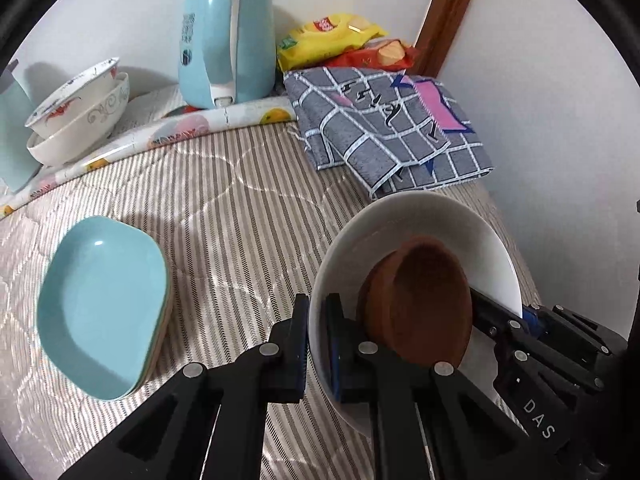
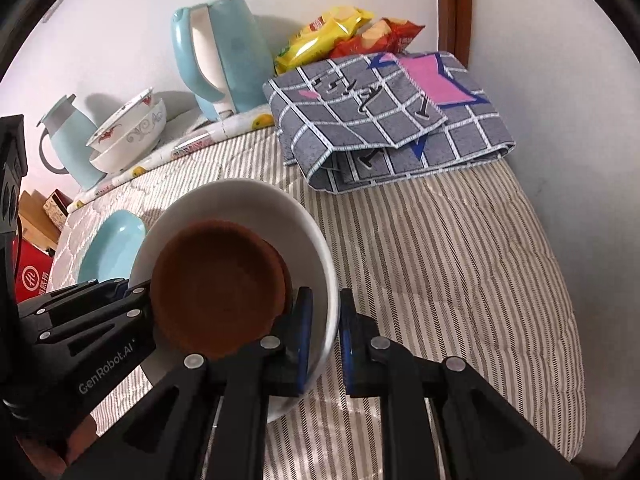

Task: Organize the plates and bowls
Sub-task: 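Lift and carry the white bowl toward the teal plate stack with both grippers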

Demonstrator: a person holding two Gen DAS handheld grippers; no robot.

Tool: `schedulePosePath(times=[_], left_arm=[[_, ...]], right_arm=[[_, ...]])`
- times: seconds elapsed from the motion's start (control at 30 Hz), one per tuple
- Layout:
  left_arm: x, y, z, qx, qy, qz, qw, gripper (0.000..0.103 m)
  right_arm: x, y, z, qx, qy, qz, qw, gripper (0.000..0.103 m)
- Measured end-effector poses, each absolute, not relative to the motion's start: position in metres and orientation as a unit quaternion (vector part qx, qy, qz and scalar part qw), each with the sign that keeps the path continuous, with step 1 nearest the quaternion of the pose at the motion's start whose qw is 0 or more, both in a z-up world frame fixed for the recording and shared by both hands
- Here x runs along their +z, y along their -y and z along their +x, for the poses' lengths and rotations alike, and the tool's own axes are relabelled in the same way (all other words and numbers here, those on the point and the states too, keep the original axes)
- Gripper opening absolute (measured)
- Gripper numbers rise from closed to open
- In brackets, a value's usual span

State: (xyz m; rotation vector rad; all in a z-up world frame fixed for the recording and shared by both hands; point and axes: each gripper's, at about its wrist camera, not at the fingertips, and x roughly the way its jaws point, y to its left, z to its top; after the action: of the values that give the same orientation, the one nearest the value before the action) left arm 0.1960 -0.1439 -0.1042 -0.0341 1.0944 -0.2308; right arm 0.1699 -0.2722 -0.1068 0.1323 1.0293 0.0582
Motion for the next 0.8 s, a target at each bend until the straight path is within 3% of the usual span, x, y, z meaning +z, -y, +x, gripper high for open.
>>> schedulePosePath(times=[0.8], left_arm=[[-0.058,0.107,0.18,-0.094,-0.481,-0.017,0.871,0.009]], right_arm=[[-0.063,0.235,0.157,0.044,-0.455,0.058,0.888,0.011]])
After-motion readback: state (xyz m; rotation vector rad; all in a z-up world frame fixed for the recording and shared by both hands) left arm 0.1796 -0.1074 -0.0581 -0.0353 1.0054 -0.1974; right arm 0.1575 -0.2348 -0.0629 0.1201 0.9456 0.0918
